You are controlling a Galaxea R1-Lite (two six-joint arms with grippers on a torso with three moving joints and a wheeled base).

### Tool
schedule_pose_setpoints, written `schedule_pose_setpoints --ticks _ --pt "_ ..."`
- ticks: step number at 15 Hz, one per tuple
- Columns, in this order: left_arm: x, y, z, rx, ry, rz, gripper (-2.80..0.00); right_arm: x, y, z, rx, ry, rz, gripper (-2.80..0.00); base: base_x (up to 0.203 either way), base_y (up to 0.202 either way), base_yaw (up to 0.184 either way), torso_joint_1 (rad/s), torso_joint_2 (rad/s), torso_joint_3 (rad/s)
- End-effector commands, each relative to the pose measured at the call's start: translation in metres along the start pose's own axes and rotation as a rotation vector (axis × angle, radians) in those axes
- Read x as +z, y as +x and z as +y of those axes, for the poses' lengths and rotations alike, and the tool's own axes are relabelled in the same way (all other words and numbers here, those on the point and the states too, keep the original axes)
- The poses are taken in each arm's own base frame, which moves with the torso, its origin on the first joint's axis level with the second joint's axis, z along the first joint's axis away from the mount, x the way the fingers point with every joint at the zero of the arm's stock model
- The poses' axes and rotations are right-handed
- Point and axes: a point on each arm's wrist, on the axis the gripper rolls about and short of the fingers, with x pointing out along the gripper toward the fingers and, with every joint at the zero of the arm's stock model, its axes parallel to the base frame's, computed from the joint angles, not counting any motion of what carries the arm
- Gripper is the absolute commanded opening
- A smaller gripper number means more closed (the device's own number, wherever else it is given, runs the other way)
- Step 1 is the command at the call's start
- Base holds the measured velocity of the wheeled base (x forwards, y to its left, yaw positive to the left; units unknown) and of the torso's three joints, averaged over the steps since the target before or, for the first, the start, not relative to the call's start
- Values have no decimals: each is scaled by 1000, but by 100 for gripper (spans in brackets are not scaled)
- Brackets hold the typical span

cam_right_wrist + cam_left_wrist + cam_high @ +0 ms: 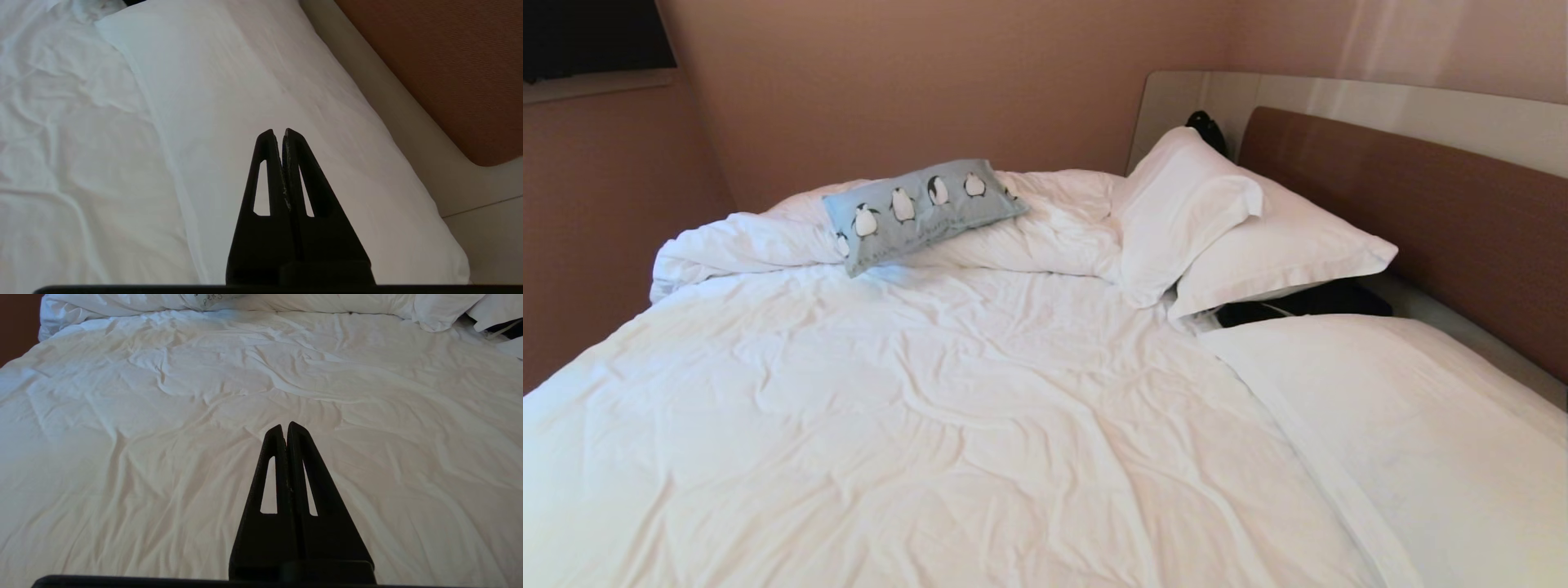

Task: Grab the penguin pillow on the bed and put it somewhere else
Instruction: Pick up the pillow

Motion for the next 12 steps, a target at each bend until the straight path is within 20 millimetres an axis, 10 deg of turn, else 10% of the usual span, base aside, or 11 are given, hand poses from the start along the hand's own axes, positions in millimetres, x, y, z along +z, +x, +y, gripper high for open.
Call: schedule_pose_setpoints --ticks 1,6,12 --pt "0 0 0 1 -1 0 -280 0 4 2 39 -8 7 -280 0 0 0 0 0 0" --pt "0 0 0 1 -1 -1 -280 -2 34 10 84 -26 95 -280 0 0 0 0 0 0" --pt "0 0 0 1 -1 0 -280 2 114 29 68 -20 30 -280 0 0 0 0 0 0"
